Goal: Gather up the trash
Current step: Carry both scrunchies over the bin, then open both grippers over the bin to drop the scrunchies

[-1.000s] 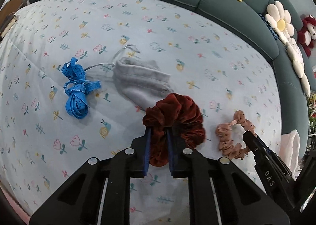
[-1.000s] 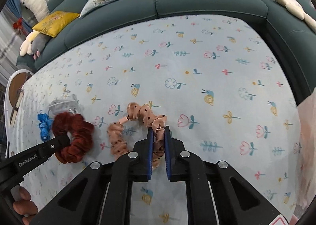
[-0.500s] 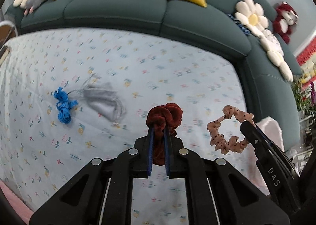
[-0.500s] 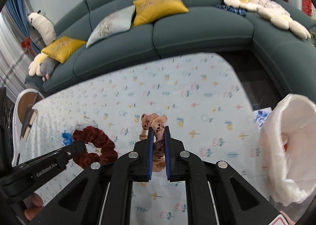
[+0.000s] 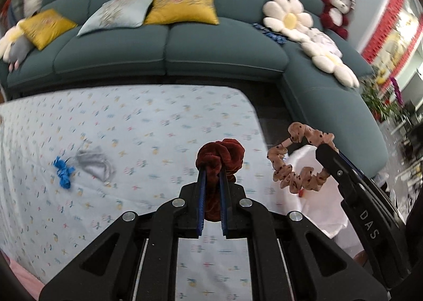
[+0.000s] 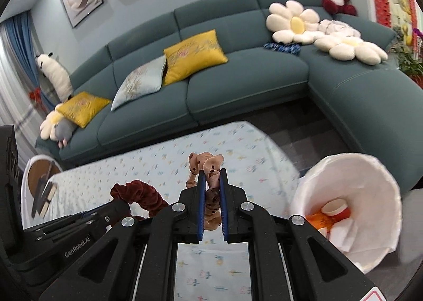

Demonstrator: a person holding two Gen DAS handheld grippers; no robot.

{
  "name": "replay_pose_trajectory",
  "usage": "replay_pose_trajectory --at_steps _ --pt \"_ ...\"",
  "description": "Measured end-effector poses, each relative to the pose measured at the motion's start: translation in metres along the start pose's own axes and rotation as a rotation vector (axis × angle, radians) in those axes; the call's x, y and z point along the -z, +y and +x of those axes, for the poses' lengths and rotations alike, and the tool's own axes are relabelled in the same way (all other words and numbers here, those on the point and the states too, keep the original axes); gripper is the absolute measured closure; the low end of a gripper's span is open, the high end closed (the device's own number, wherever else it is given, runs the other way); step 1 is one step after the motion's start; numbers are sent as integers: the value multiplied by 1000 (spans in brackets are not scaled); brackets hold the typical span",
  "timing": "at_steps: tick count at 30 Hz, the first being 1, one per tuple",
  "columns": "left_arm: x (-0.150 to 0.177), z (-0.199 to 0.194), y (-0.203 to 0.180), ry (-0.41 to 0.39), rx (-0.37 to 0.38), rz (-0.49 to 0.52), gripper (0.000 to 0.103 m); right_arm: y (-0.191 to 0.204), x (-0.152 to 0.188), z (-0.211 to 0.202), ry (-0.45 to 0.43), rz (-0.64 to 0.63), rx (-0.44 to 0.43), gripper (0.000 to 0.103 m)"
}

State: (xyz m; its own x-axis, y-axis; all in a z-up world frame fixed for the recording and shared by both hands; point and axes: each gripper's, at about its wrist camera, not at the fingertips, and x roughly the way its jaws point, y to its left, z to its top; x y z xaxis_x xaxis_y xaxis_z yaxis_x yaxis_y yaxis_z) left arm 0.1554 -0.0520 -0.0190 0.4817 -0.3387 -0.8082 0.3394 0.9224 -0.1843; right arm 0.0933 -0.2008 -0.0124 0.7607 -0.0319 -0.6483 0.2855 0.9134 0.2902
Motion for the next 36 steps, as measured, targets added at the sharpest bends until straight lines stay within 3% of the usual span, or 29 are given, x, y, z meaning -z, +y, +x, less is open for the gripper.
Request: replay_pose_trajectory --at_steps 19,36 --pt "14 -14 -138 -23 67 231 94 -111 -4 -76 -121 138 87 93" --pt "28 -2 -202 8 104 342 94 -180 8 -92 -138 239 136 93"
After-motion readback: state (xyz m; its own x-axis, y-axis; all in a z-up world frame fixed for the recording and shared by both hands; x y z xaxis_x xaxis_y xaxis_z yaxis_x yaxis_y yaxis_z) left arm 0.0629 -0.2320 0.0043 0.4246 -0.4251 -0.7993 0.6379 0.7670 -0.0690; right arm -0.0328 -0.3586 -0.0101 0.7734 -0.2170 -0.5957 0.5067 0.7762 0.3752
